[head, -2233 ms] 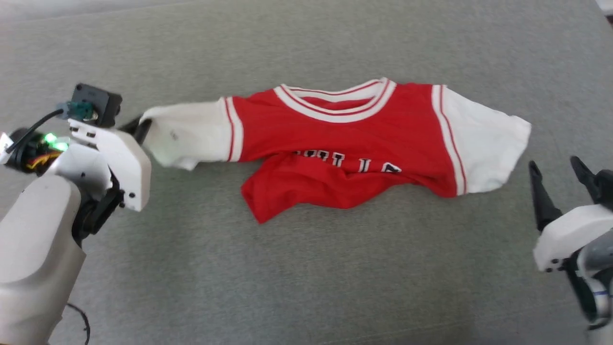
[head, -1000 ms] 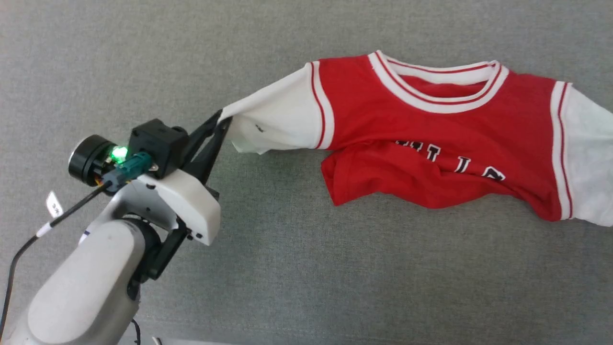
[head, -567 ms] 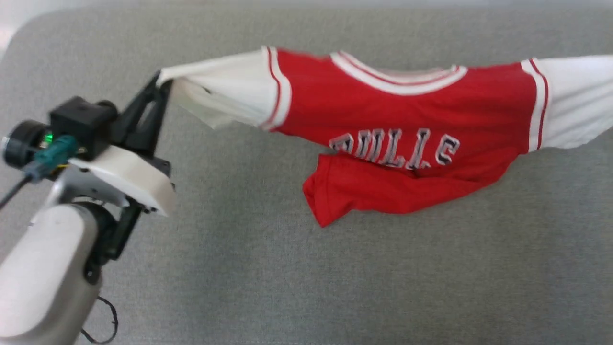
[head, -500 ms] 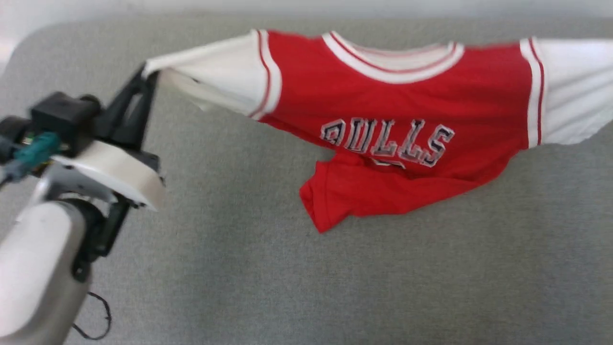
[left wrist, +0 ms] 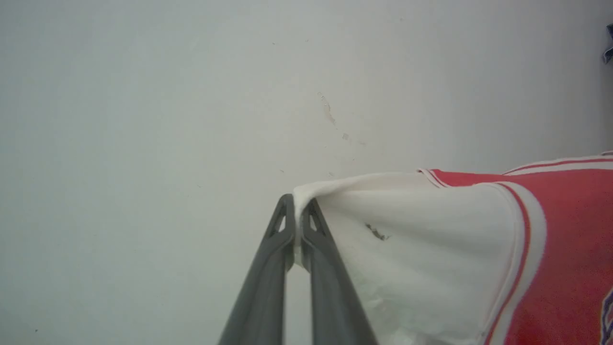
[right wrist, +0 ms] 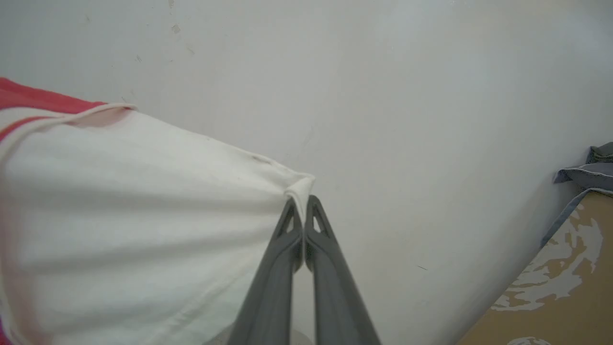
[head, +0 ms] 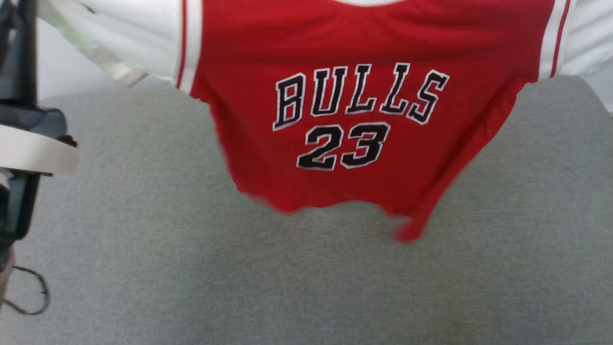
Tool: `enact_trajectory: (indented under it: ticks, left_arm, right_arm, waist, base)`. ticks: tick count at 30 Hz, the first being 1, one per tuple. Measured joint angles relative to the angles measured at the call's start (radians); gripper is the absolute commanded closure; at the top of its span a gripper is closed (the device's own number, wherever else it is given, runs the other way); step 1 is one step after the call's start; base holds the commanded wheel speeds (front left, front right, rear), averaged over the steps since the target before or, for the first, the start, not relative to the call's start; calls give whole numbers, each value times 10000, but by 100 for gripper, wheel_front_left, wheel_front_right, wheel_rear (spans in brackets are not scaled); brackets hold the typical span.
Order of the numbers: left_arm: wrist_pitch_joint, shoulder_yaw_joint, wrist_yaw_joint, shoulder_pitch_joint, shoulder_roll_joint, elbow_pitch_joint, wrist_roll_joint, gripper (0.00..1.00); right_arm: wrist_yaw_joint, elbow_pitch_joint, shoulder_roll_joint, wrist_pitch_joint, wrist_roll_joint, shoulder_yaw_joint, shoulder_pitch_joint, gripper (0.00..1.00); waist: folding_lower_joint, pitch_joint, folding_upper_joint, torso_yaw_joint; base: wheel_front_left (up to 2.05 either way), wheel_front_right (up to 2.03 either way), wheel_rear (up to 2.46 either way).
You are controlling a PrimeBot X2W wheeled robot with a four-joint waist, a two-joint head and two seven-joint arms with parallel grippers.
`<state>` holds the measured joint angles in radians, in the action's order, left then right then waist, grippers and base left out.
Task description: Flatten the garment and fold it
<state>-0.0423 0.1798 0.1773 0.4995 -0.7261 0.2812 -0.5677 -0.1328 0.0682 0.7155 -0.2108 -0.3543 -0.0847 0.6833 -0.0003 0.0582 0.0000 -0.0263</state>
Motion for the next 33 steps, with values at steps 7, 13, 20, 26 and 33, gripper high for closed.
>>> enact_trajectory:
  ticks: [7, 13, 20, 26, 33]
  left_arm:
    - [-163, -324, -109, 556, -387, 109, -150, 100]
    - [-464, -255, -637, 2148, -681, -568, -209, 100]
    - [-1066, 543, -1651, 4474, -476, -2428, -439, 100]
    - [-508, 901, -2138, 7337, -15, -4449, 205, 100]
    - [571, 1197, -2395, 10222, 811, -6694, 734, 100]
  right_arm:
    - [0, -533, 23, -372, -165, 128, 594, 100]
    - [0, -155, 96, -428, -123, -278, 2303, 100]
    - [0, 1024, -31, -232, -148, -1369, 4790, 100]
    - [-2, 2907, -487, 224, 161, -2027, 7455, 100]
    - [0, 5072, -1212, 859, 872, -1996, 9624, 100]
  waist:
    - [1, -44, 0, -369]
    - [4, 553, 0, -510]
    - [6, 1671, 0, -649]
    - [8, 3037, 0, -740]
    - [8, 4351, 0, -745]
  base:
    - [0, 0, 0]
    - [0, 0, 0]
    - [0, 0, 0]
    - [0, 0, 0]
    - [0, 0, 0]
